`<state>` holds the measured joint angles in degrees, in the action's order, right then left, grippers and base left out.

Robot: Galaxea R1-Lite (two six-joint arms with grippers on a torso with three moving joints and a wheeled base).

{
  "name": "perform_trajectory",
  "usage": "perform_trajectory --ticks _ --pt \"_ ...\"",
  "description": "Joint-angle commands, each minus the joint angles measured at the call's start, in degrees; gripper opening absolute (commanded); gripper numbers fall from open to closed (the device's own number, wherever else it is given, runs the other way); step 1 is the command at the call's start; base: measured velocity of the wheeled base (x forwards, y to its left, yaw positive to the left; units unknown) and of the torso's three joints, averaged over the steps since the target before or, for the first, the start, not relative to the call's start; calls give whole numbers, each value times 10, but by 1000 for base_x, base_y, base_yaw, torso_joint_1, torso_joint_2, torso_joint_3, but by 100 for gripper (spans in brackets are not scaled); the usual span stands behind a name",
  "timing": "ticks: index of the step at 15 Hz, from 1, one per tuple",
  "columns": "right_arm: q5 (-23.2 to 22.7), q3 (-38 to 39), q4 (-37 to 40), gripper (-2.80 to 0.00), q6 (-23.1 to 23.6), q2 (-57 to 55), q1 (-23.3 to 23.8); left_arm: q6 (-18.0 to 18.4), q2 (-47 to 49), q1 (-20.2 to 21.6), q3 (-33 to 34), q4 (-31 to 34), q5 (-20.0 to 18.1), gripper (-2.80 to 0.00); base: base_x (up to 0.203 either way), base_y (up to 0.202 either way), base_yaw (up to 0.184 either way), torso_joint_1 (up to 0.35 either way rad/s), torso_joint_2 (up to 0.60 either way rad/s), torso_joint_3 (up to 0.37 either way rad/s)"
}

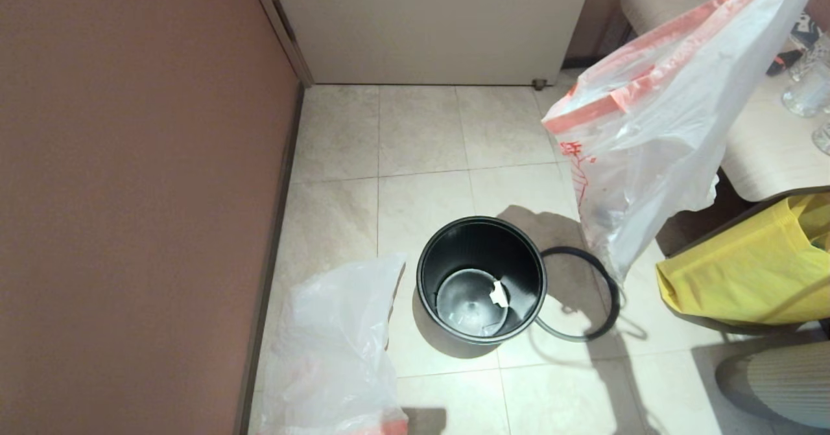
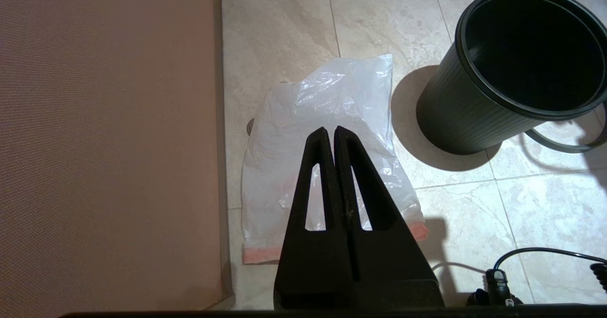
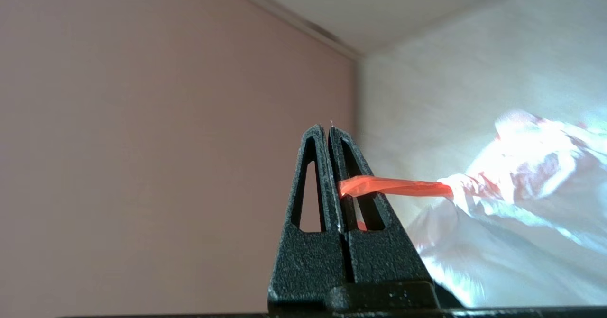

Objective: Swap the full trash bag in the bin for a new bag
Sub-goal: Place the trash bag on the floor

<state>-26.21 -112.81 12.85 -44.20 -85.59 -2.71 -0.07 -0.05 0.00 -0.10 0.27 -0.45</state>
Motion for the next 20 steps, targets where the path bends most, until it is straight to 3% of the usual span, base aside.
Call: perform_trajectory --ticks 1,4,9,15,19,20 --pt "0 2 29 -280 5 -51 30 0 0 0 0 0 0 -280 0 0 0 0 0 0" --pt "-3 0 27 -280 16 -125 51 0 0 0 0 0 0 -280 0 0 0 0 0 0" --pt "-14 -2 -76 -280 86 -256 81 0 0 0 0 0 0 -280 0 0 0 0 0 0" --pt "-45 -2 -171 -280 99 -359 112 0 0 0 0 0 0 -280 0 0 0 0 0 0" --pt "-47 2 -139 -280 100 -378 137 0 0 0 0 0 0 -280 0 0 0 0 0 0" --pt "-47 2 -127 0 100 -374 138 0 0 0 0 0 0 -280 0 0 0 0 0 0"
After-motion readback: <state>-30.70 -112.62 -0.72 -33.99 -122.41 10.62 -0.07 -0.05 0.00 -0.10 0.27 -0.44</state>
